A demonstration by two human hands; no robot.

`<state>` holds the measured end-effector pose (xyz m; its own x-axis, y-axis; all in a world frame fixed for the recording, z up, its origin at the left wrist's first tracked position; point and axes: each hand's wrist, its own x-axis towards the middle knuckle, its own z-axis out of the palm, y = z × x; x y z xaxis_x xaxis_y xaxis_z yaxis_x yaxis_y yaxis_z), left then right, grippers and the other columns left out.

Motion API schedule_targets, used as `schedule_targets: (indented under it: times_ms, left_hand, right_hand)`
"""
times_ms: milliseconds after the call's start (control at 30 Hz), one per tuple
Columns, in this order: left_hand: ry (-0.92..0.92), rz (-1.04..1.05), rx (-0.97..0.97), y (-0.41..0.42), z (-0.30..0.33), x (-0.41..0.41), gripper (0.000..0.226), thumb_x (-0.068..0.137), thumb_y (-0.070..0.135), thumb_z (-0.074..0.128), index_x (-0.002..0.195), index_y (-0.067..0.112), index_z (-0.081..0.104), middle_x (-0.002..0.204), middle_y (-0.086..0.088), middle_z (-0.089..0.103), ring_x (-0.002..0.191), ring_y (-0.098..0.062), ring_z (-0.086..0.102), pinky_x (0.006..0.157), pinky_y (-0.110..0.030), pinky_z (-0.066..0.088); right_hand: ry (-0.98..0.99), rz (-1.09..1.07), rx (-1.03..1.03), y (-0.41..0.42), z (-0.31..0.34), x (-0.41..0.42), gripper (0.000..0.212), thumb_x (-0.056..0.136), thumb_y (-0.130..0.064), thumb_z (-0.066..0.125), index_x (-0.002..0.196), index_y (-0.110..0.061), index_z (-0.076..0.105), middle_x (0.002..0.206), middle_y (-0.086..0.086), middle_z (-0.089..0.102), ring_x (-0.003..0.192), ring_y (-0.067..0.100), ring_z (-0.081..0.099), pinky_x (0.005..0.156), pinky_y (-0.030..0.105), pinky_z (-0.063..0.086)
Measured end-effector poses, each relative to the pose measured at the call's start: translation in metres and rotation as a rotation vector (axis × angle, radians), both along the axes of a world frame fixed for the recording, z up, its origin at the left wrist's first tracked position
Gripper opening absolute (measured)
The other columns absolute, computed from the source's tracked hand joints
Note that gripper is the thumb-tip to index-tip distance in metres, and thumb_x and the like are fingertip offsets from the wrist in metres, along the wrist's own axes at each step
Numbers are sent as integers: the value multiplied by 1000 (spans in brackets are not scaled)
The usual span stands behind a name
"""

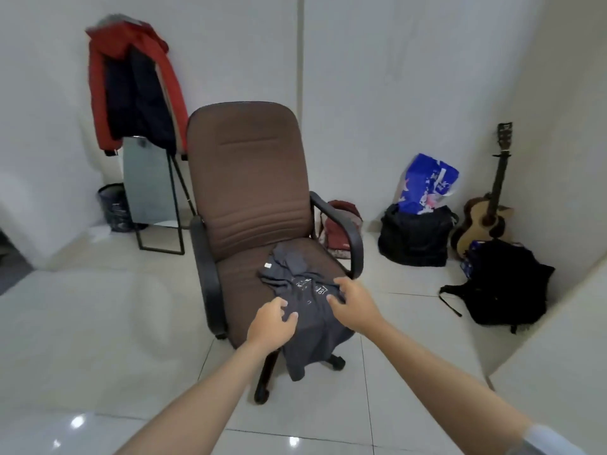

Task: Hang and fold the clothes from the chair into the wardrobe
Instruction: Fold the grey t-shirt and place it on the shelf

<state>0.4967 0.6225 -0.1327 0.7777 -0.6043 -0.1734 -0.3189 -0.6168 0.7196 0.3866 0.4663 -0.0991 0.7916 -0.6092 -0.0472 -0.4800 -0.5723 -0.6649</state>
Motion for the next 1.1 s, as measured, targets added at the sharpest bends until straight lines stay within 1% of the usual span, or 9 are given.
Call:
schedule_targets:
  times_ms: [133, 333, 467, 567, 700, 767, 900, 1000, 1100]
  left_hand:
    - [127, 137, 4, -17, -41, 55, 38, 89, 37, 59, 119, 15, 55, 102, 1, 62, 95, -15, 58, 85, -27, 46]
    - [281, 306, 12, -82, -105, 131, 28, 91, 30, 59, 114, 15, 59, 85, 12, 55, 87, -9, 54, 75, -17, 36]
    - [382, 402, 42, -128, -140, 171, 29, 90, 27, 61, 113, 10, 60, 101, -4, 64, 103, -20, 60, 82, -21, 41]
    - [447, 448, 65, -154, -160, 198, 32, 91, 29, 60, 116, 9, 58, 106, -6, 64, 100, -19, 59, 82, -22, 41]
    - [459, 539, 63, -182, -191, 233, 31, 90, 26, 61, 115, 7, 59, 93, -4, 62, 99, -21, 61, 77, -15, 36]
    - [469, 583, 59, -197, -208, 248, 31, 88, 22, 62, 114, 5, 60, 98, -7, 64, 98, -21, 62, 78, -13, 37]
    - [447, 642, 20, -225, -250, 275, 29, 85, 19, 64, 113, 9, 62, 108, -14, 59, 102, -26, 59, 94, -34, 47]
    - [416, 676, -11, -243, -270, 293, 31, 85, 19, 65, 116, 14, 62, 102, -8, 51, 102, -27, 57, 97, -34, 44]
    - [407, 676, -8, -254, -291, 304, 35, 86, 24, 66, 121, 20, 61, 93, -1, 44, 102, -26, 53, 95, -28, 42]
  right_hand:
    - [96, 99, 59, -32, -48, 72, 45, 91, -30, 59, 131, -12, 50, 121, 8, 56, 115, 21, 54, 92, 29, 43]
    - [255, 226, 105, -122, -122, 185, 37, 91, -21, 59, 122, 0, 55, 105, 15, 63, 106, 29, 58, 85, 32, 45]
    - [384, 311, 129, -174, -159, 255, 38, 91, -25, 59, 125, -10, 55, 116, 11, 60, 104, 25, 59, 85, 27, 45]
    - [435, 335, 153, -201, -180, 303, 37, 89, -27, 58, 123, -14, 57, 119, 11, 59, 102, 25, 60, 87, 30, 48]
    - [460, 398, 102, -225, -210, 365, 43, 88, -27, 60, 128, -13, 55, 127, 13, 56, 116, 29, 55, 98, 34, 45]
    - [464, 429, 78, -235, -227, 393, 44, 88, -27, 60, 129, -12, 54, 130, 14, 54, 121, 30, 51, 102, 35, 42]
    - [448, 496, 17, -252, -267, 447, 41, 87, -26, 60, 126, -13, 56, 128, 15, 56, 121, 32, 51, 101, 39, 43]
    - [396, 535, -20, -263, -296, 489, 40, 85, -24, 60, 124, -14, 58, 123, 16, 56, 117, 34, 54, 97, 42, 46]
    - [373, 588, -47, -266, -322, 523, 46, 88, -25, 59, 132, -15, 51, 128, 17, 50, 119, 34, 50, 97, 41, 45]
